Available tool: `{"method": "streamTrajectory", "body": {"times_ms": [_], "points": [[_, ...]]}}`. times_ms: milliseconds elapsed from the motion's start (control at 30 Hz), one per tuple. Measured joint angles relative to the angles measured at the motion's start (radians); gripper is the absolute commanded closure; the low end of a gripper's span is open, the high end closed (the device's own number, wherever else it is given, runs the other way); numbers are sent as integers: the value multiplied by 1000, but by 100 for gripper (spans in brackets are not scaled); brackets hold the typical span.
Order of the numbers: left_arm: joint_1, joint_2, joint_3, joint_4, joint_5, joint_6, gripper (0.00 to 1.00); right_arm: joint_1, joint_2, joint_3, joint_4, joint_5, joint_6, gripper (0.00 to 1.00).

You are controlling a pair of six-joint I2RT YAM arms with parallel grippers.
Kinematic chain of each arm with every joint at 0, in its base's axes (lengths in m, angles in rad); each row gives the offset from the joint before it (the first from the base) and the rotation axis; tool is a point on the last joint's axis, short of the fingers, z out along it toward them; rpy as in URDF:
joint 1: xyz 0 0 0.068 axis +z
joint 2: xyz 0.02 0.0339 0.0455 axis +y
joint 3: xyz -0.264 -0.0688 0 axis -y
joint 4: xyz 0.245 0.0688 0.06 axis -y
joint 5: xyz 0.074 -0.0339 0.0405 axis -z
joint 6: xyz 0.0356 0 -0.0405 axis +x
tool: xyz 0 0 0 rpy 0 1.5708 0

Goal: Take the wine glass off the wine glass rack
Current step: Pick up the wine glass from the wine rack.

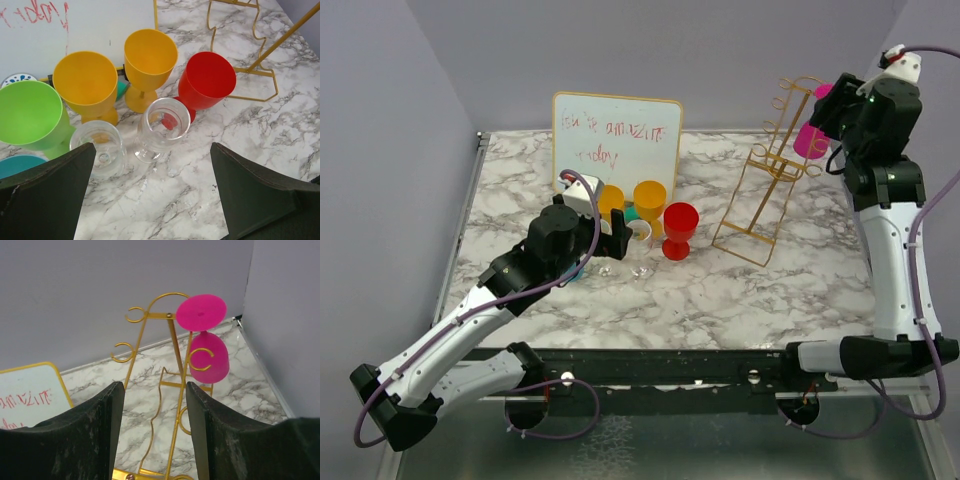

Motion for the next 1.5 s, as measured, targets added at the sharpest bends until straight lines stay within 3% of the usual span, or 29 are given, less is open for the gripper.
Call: {"method": "streamTrajectory", "body": {"times_ms": [167, 600, 900, 1500], "points": [[0, -1, -5, 4, 4, 0, 1, -161, 14, -62, 34, -138, 110, 42], [0, 0, -8, 8, 37, 2, 1, -389, 83, -179, 202, -326, 346, 42], [0, 3, -8, 8, 48, 2, 1, -404, 153, -198, 329, -387, 446, 45], [0, -1, -8, 9, 56, 4, 1, -406, 248, -195, 383, -418, 513, 51]]}}
